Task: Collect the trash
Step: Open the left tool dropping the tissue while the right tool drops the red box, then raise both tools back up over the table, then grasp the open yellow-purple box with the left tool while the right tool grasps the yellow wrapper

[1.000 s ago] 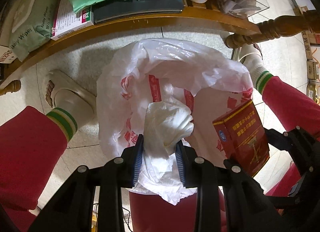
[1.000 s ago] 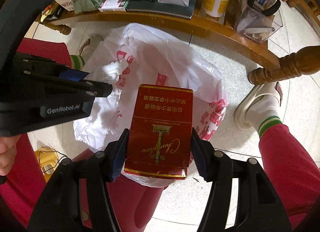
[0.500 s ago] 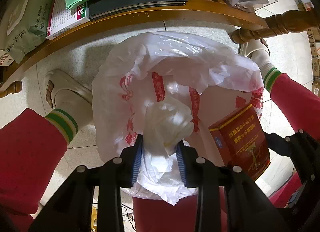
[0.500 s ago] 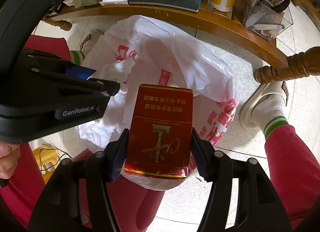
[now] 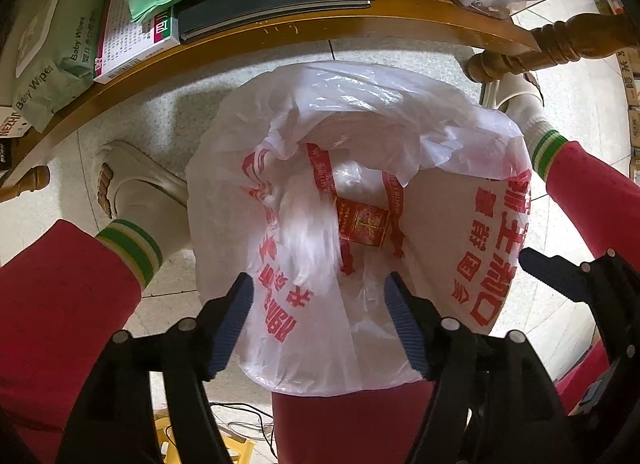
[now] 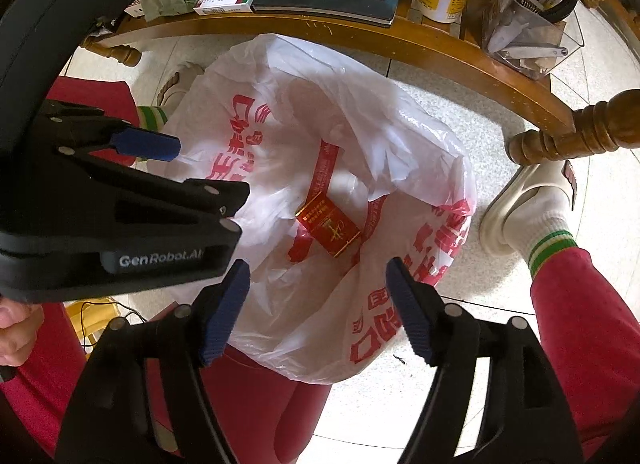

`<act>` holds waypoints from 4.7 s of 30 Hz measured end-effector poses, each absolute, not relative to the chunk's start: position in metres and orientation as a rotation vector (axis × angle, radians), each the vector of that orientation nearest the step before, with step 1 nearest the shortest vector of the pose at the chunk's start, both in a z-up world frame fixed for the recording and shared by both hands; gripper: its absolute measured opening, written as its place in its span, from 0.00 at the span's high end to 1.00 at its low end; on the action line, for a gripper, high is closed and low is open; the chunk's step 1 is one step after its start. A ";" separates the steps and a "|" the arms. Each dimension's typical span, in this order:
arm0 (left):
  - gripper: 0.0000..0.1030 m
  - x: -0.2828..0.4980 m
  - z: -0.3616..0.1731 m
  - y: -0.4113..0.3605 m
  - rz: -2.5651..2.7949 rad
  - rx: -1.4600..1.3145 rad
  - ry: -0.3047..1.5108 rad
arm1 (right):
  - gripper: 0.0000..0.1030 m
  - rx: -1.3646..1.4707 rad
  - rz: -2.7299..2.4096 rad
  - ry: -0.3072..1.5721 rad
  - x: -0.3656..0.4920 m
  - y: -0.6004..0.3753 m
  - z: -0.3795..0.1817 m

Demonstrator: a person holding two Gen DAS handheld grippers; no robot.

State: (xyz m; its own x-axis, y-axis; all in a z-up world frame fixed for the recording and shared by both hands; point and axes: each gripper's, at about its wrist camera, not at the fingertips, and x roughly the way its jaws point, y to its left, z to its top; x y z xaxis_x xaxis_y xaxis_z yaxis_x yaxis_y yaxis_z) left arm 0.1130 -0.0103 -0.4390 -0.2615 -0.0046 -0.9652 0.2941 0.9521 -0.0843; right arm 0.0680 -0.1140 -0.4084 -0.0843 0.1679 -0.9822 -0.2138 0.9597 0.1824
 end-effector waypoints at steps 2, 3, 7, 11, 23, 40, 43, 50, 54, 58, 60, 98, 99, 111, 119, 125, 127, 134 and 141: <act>0.31 0.113 -0.439 -0.010 -0.290 0.206 1.819 | 0.33 -0.032 0.317 1.629 0.068 -0.114 -0.409; 0.31 0.113 -0.439 -0.010 -0.288 0.204 1.822 | 0.33 -0.031 0.317 1.631 0.068 -0.114 -0.409; 0.30 0.114 -0.441 -0.008 -0.280 0.195 1.830 | 0.33 -0.025 0.316 1.632 0.069 -0.114 -0.409; 0.30 0.114 -0.442 -0.008 -0.280 0.192 1.837 | 0.32 -0.019 0.314 1.634 0.069 -0.115 -0.409; 0.24 0.106 -0.406 -0.001 -0.256 0.213 1.794 | 0.27 -0.007 0.291 1.565 0.061 -0.119 -0.375; 0.12 0.108 -0.113 0.058 -0.296 0.055 1.393 | 0.09 -0.109 0.203 0.931 0.041 -0.187 -0.068; 0.08 0.125 -0.047 0.057 -0.293 0.078 1.299 | 0.06 -0.098 0.211 0.846 0.045 -0.199 -0.018; 0.08 0.161 0.045 0.050 -0.285 0.072 1.214 | 0.06 -0.018 0.208 0.730 0.070 -0.230 0.072; 0.08 0.181 0.075 0.043 -0.269 0.062 1.197 | 0.06 0.028 0.232 0.679 0.090 -0.245 0.102; 0.08 0.205 0.084 0.033 -0.249 0.041 1.201 | 0.06 0.001 0.208 0.644 0.117 -0.260 0.124; 0.08 0.218 0.086 0.029 -0.236 0.031 1.206 | 0.06 -0.007 0.201 0.637 0.130 -0.264 0.129; 0.08 0.334 -0.094 0.005 0.021 -0.276 1.466 | 0.07 -0.213 0.299 1.003 0.347 -0.222 -0.065; 0.08 0.335 -0.095 0.006 0.033 -0.279 1.460 | 0.07 -0.214 0.300 1.016 0.351 -0.220 -0.073; 0.17 0.333 -0.105 0.023 0.081 -0.375 1.426 | 0.15 -0.240 0.296 1.070 0.375 -0.209 -0.115; 0.46 0.330 -0.116 0.022 0.077 -0.454 1.437 | 0.39 -0.254 0.301 1.105 0.382 -0.203 -0.132; 0.68 0.328 -0.117 0.021 0.055 -0.457 1.430 | 0.71 -0.218 0.329 1.104 0.384 -0.205 -0.132; 0.69 0.326 -0.117 0.024 0.050 -0.463 1.426 | 0.87 -0.220 0.333 1.103 0.383 -0.204 -0.132; 0.70 0.322 -0.110 0.037 0.007 -0.483 1.387 | 0.90 -0.237 0.315 1.106 0.379 -0.200 -0.130; 0.80 0.324 -0.108 0.043 -0.024 -0.499 1.363 | 0.90 -0.219 0.283 1.095 0.372 -0.206 -0.120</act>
